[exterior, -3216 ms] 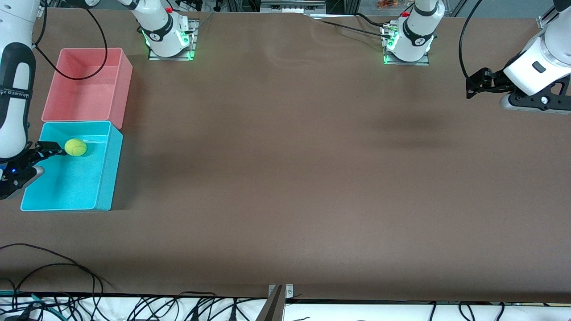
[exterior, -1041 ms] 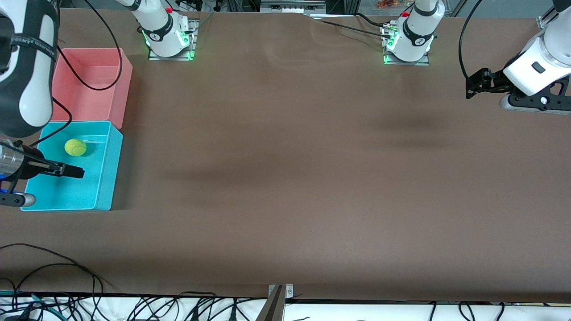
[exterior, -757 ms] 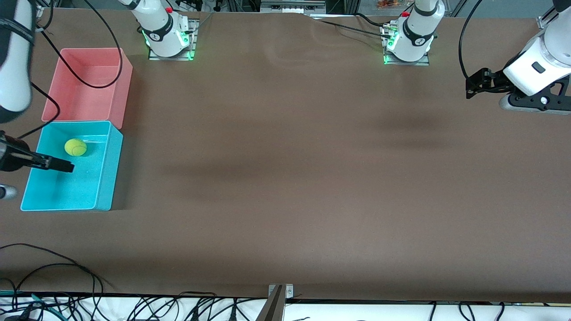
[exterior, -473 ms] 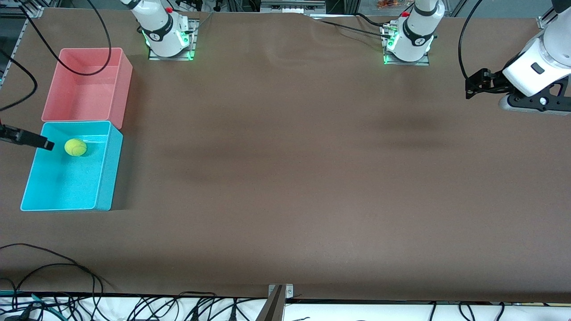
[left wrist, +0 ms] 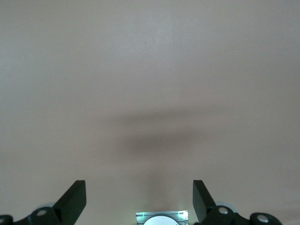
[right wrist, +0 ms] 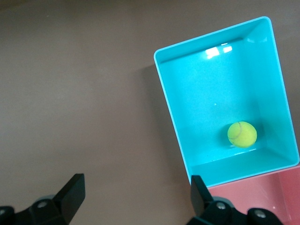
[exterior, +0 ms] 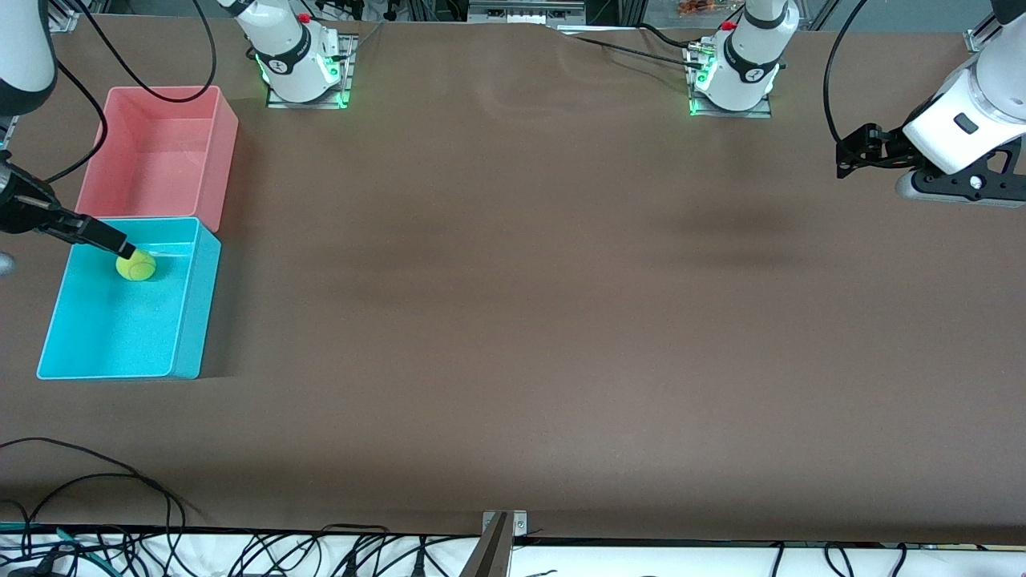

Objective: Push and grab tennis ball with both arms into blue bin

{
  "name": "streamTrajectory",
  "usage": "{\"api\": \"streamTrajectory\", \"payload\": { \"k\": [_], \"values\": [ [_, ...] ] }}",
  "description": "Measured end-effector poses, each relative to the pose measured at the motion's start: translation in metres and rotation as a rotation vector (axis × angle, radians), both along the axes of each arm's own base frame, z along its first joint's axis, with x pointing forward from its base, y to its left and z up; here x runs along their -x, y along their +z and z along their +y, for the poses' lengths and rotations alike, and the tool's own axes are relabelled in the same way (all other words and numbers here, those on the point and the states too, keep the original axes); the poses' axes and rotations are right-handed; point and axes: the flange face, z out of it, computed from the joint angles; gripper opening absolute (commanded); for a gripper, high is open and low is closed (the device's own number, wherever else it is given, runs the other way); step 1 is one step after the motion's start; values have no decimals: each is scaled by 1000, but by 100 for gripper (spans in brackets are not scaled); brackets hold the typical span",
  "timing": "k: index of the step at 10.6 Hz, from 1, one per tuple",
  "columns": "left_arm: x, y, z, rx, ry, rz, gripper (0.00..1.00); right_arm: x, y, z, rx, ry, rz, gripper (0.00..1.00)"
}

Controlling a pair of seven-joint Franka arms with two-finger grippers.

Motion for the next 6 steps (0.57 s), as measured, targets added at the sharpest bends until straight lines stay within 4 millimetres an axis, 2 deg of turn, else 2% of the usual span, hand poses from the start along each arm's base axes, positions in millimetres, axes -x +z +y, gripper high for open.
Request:
{"api": "streamTrajectory", "payload": {
  "k": [3, 6],
  "values": [
    [0, 1, 0, 0, 0, -1, 100, 7, 8, 9, 0, 15, 15, 100],
    [0, 1, -1, 0, -2, 0, 100, 12, 36, 23, 9, 40, -7, 100]
  ]
}}
